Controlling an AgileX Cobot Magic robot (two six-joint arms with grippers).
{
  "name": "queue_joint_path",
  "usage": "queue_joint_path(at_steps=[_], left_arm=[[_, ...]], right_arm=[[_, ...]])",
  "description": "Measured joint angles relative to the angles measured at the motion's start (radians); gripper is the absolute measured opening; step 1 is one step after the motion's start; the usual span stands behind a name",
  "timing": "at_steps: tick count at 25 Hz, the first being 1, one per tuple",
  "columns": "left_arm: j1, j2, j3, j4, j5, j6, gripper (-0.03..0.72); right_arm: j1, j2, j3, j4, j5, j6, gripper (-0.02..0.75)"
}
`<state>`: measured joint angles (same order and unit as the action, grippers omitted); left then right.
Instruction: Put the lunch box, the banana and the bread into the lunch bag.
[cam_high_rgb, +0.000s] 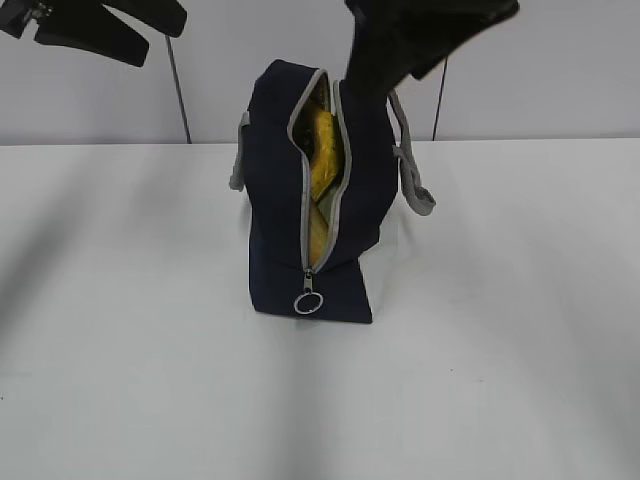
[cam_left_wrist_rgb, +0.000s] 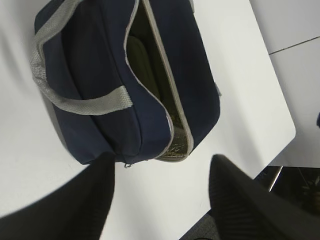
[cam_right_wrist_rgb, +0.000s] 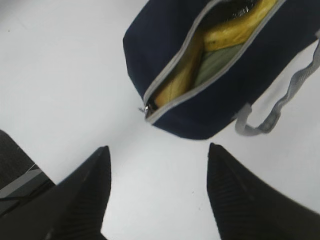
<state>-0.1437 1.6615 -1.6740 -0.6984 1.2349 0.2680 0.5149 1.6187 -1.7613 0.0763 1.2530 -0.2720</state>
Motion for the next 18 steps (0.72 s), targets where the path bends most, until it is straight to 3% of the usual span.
queue_joint_path(at_steps=[3, 7, 18], left_arm=[[0.0, -0.015, 0.0, 0.002, 0.001, -0.012, 0.419], [0.0, -0.023, 0.0, 0.003, 0.002, -0.022, 0.421], [0.0, -0.024, 0.0, 0.01, 0.003, -0.025, 0.42]], right_arm=[[0.0, -0.1, 0.161, 0.015, -0.065, 0.001, 0.445], [0.0, -0.256, 0.433, 0.049, -0.31, -0.015, 0.445], [0.0, -0.5, 1.127, 0.14, -1.158, -0.105, 0.442]])
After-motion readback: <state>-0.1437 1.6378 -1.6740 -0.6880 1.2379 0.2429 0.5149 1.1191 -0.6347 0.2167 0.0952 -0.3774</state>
